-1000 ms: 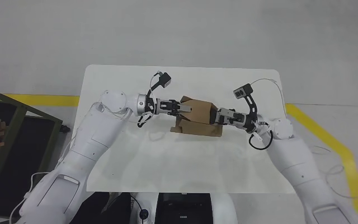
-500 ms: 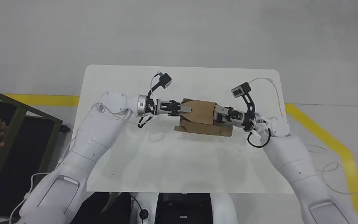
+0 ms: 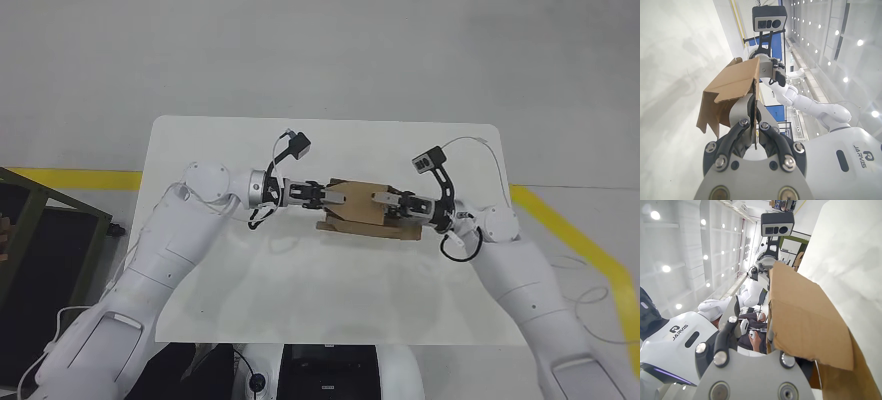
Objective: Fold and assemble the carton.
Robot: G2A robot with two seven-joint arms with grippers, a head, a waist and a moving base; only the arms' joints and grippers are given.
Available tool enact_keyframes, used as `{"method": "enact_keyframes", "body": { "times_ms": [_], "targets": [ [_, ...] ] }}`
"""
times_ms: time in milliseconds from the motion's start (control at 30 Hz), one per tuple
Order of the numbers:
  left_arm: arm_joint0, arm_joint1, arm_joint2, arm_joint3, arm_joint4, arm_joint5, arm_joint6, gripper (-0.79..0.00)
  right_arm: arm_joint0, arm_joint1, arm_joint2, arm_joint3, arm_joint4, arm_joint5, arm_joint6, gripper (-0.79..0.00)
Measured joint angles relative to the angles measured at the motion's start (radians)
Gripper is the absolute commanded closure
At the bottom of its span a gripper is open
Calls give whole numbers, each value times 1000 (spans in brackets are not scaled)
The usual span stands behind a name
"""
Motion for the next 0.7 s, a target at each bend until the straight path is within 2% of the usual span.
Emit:
{"method": "enact_keyframes", "body": {
  "times_ms": [100, 200, 433, 467, 533, 567, 700],
  "targets": [
    [-2, 0, 1, 1, 1, -1, 0, 0, 3, -2, -3, 2, -20, 0, -10, -74],
    [-3, 0, 1, 2, 3, -1, 1, 0, 3, -3, -2, 3, -30, 0, -17, 0],
    [-2, 1, 0, 1, 4, 1, 3, -15, 2, -6, -1, 4, -56, 13, -32, 0],
    [-2, 1, -1, 0, 3, 1, 3, -123, 2, -6, -1, 4, -60, 15, -34, 0],
    [-1, 2, -4, -4, 1, -1, 3, -533, 2, -7, -1, 3, -65, 20, -37, 0],
    [1, 2, -6, -6, 0, -2, 3, -785, 2, -7, -1, 3, -67, 21, -38, 0],
    [11, 5, -21, -20, -19, -14, 4, -785, 4, -8, -1, 2, -84, 28, -46, 0]
  ]
}}
